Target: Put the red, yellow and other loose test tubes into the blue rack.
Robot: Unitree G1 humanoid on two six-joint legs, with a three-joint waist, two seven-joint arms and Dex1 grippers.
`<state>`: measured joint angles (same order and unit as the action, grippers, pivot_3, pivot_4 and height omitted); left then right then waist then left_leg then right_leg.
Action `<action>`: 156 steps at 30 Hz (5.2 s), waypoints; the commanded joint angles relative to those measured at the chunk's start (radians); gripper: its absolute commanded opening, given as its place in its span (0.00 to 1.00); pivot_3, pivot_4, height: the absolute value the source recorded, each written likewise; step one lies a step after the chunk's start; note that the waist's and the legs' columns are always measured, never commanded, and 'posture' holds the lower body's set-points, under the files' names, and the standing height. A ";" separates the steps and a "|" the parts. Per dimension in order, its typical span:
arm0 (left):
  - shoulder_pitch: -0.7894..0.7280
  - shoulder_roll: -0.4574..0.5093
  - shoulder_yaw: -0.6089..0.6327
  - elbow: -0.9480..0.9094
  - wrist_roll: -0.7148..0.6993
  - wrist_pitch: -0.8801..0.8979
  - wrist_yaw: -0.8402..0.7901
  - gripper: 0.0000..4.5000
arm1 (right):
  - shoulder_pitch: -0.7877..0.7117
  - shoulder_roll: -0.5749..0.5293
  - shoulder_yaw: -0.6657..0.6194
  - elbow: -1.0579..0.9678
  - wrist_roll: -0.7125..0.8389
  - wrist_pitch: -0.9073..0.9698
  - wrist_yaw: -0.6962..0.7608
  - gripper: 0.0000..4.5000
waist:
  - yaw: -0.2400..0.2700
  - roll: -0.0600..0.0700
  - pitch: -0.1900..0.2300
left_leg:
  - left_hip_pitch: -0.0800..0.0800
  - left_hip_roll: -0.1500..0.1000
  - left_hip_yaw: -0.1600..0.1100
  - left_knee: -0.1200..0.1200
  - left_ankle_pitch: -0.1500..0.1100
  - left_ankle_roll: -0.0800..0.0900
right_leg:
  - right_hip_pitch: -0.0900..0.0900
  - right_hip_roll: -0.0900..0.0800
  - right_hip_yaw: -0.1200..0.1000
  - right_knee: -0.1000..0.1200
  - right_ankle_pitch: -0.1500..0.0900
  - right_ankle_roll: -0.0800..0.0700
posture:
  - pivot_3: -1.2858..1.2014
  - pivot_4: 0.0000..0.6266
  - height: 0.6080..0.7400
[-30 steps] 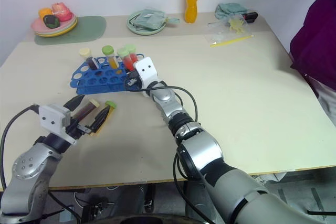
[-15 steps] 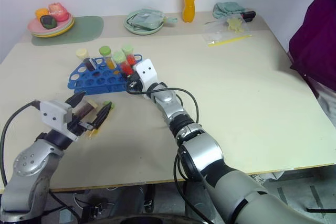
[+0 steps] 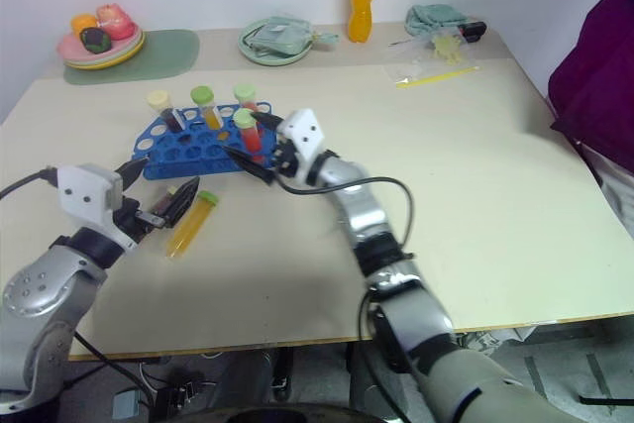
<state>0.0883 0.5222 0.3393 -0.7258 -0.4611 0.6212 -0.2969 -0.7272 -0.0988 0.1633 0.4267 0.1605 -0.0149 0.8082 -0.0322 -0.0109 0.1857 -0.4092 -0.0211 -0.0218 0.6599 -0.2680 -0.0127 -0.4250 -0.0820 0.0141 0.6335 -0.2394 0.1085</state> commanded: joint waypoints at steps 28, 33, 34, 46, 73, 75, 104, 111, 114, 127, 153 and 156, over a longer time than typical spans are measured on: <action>-0.941 0.397 -0.560 0.622 -0.966 0.993 0.561 1.00 | 0.116 -0.523 0.036 -0.541 0.192 0.329 0.536 0.92 | 0.021 -0.004 0.003 | -0.001 -0.001 -0.001 0.003 0.000 0.000 | 0.001 0.000 0.000 0.001 0.000 0.001 | 0.52 0.24 0.92; -0.947 0.374 -0.605 0.655 -1.077 0.993 0.735 1.00 | 0.126 -0.514 0.036 -0.555 0.198 0.337 0.506 0.92 | 0.020 -0.005 0.003 | -0.001 0.000 -0.001 0.003 0.004 -0.007 | 0.000 0.001 0.001 0.001 0.000 0.001 | 0.52 0.24 0.92; -0.947 0.373 -0.606 0.660 -1.097 0.993 0.762 1.00 | 0.128 -0.513 0.036 -0.556 0.198 0.337 0.503 0.92 | 0.021 -0.005 0.003 | -0.001 0.000 -0.001 0.003 0.004 -0.007 | 0.000 0.001 0.001 0.001 0.000 0.001 | 0.52 0.24 0.92; -0.878 0.429 -0.704 0.683 -1.446 0.806 1.123 0.70 | 0.138 -0.502 0.051 -0.567 0.198 0.334 0.484 0.92 | 0.022 -0.005 0.003 | -0.001 -0.001 -0.002 0.003 0.005 -0.008 | 0.000 0.000 0.001 0.001 0.000 0.001 | 0.52 0.24 0.92; -0.481 0.320 -0.423 0.285 -0.138 -0.178 0.633 0.25 | 0.125 -0.317 -0.001 -0.540 0.183 0.394 0.167 0.92 | 0.031 -0.004 0.002 | 0.000 -0.002 0.004 0.002 0.005 -0.008 | 0.001 0.003 0.001 -0.001 0.000 0.000 | 0.52 0.24 0.92; -0.486 0.184 -0.443 0.370 -0.017 -0.296 0.624 0.25 | 0.127 -0.272 -0.012 -0.525 0.168 0.392 0.097 0.92 | 0.042 -0.005 0.002 | 0.000 -0.002 0.004 0.003 0.004 -0.007 | 0.002 0.002 0.001 -0.002 0.000 -0.001 | 0.52 0.24 0.92; -0.509 -0.315 -0.368 0.904 0.454 -0.820 0.399 0.25 | 0.242 -0.264 -0.030 -0.646 0.231 0.493 -0.008 0.92 | 0.043 -0.006 0.002 | -0.002 -0.003 0.004 0.005 -0.001 0.002 | 0.000 0.002 0.001 0.000 0.002 0.002 | 0.52 0.24 0.92; -0.501 -0.346 -0.344 0.915 0.454 -0.821 0.381 0.25 | 0.240 -0.263 -0.026 -0.645 0.227 0.490 -0.004 0.92 | 0.042 -0.006 0.002 | -0.002 -0.003 0.004 0.006 -0.001 0.002 | 0.000 0.002 0.001 0.000 0.002 0.002 | 0.52 0.24 0.92; -0.506 -0.357 -0.334 0.929 0.452 -0.826 0.371 0.25 | 0.242 -0.263 -0.024 -0.647 0.224 0.489 -0.004 0.92 | 0.043 -0.006 0.002 | -0.002 -0.003 0.004 0.006 -0.001 0.002 | 0.000 0.002 0.001 0.000 0.002 0.002 | 0.52 0.24 0.92; -0.552 -0.387 -0.304 1.040 0.442 -0.912 0.326 0.25 | 0.249 -0.264 -0.010 -0.666 0.223 0.494 -0.009 0.92 | 0.043 -0.006 0.001 | -0.002 -0.003 0.004 0.006 -0.001 0.002 | 0.000 0.002 0.001 0.000 0.002 0.002 | 0.52 0.24 0.92; -0.315 0.010 -0.098 0.192 0.118 0.022 0.049 0.96 | 0.233 -0.326 -0.021 -0.704 0.249 0.509 0.052 0.92 | 0.021 -0.005 0.002 | -0.001 0.001 0.002 0.005 -0.001 0.002 | 0.000 0.002 0.001 0.001 0.002 0.002 | 0.52 0.24 0.92; -0.340 0.269 -0.003 0.166 -0.013 0.390 -0.067 0.98 | 0.228 -0.394 -0.002 -0.715 0.280 0.520 0.161 0.92 | 0.021 -0.005 0.002 | -0.001 0.001 0.001 0.005 -0.001 0.002 | 0.001 0.002 0.001 0.001 0.001 0.002 | 0.52 0.24 0.92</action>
<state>-0.2328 0.6975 0.2758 -0.5272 -0.4046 0.8116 -0.2970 -0.4792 -0.4654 0.1612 -0.2364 0.4061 0.5028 0.9071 -0.0109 -0.0162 0.1875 -0.4100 -0.0205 -0.0209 0.6651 -0.2686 -0.0110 -0.4238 -0.0794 0.0145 0.6342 -0.2380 0.1106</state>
